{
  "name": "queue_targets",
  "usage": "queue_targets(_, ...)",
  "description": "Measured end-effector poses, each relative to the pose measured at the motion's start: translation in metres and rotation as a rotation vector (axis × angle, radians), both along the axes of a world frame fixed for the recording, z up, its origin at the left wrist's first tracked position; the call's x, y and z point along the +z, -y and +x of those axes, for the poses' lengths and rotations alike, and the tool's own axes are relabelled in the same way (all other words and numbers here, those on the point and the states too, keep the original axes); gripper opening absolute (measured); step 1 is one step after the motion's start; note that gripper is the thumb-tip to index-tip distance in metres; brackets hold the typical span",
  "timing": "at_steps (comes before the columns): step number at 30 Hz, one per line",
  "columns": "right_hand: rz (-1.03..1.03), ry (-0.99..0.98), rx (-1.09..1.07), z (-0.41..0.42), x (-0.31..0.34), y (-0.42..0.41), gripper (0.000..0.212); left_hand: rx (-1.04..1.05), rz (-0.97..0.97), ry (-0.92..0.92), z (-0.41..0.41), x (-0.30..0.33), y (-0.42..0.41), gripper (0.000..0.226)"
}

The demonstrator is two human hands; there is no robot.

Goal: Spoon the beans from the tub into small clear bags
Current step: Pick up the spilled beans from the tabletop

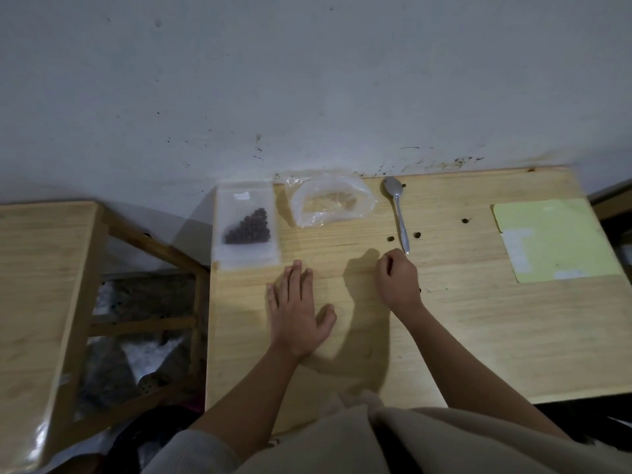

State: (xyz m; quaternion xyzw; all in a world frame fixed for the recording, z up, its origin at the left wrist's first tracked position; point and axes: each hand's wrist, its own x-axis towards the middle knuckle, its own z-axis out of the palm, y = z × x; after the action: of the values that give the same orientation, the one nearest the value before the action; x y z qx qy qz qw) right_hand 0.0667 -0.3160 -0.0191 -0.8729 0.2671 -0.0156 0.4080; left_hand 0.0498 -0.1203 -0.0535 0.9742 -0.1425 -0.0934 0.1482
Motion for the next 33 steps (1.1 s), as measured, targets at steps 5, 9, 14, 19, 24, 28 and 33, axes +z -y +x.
queue_targets(5, 0.046, 0.009, -0.045, -0.036, 0.002, 0.012, 0.013, -0.002, 0.017, 0.015, 0.000, 0.001, 0.001, 0.077)
queue_targets(9, 0.135, 0.011, -0.104, -0.058, 0.002, 0.021, 0.016, -0.002, 0.026, 0.012, -0.001, 0.000, -0.001, 0.077)
queue_targets(14, 0.279, -0.021, -0.237, -0.076, 0.000, 0.036, 0.026, 0.011, 0.029, 0.013, -0.001, 0.000, 0.002, 0.077)
queue_targets(19, 0.345, -0.039, -0.392, -0.086, -0.001, 0.048, 0.030, 0.013, 0.023, 0.026, -0.002, -0.001, 0.002, 0.077)
queue_targets(24, 0.180, -0.064, -0.258, -0.102, -0.004, 0.057, 0.017, 0.019, 0.020, 0.035, -0.002, -0.002, 0.003, 0.077)
queue_targets(28, 0.059, -0.052, -0.137, -0.132, 0.000, 0.064, 0.007, 0.024, 0.026, 0.027, -0.001, -0.002, 0.003, 0.079)
queue_targets(33, -0.081, -0.096, -0.099, -0.180, 0.000, 0.060, 0.022, 0.017, 0.029, 0.027, 0.000, -0.003, 0.002, 0.080)
